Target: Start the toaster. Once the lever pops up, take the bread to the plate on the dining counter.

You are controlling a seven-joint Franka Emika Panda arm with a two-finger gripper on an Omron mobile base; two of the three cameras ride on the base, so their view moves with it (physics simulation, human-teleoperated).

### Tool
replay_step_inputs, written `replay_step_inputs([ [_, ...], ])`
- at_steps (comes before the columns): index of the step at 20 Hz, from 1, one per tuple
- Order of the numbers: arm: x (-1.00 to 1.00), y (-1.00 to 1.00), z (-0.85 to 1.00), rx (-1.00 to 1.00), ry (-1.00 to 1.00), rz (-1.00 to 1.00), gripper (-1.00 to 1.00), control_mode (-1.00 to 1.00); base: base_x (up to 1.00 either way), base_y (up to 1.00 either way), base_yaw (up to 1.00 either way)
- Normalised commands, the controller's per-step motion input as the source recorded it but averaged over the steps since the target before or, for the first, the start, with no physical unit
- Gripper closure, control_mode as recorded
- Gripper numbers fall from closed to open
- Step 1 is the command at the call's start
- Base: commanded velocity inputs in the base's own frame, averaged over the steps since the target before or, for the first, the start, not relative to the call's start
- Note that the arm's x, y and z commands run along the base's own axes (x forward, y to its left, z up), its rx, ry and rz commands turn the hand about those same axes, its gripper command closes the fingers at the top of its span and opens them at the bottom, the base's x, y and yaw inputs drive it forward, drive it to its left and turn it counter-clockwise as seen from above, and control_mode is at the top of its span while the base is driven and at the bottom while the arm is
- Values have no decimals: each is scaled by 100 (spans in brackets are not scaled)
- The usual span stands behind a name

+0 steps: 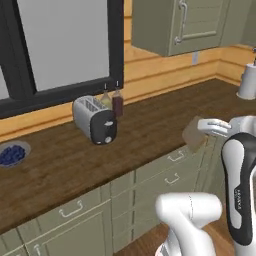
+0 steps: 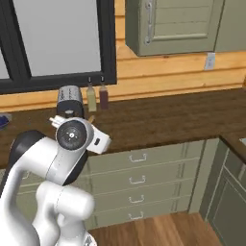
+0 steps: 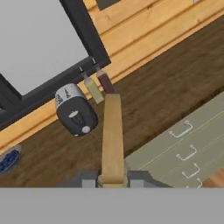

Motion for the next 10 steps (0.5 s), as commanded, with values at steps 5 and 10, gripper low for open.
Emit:
replay_step_inputs([
  [5, 0, 0, 0, 0, 0, 0, 100, 100, -49, -1, -69],
  [10, 0, 0, 0, 0, 0, 0, 100, 100, -40, -1, -75],
])
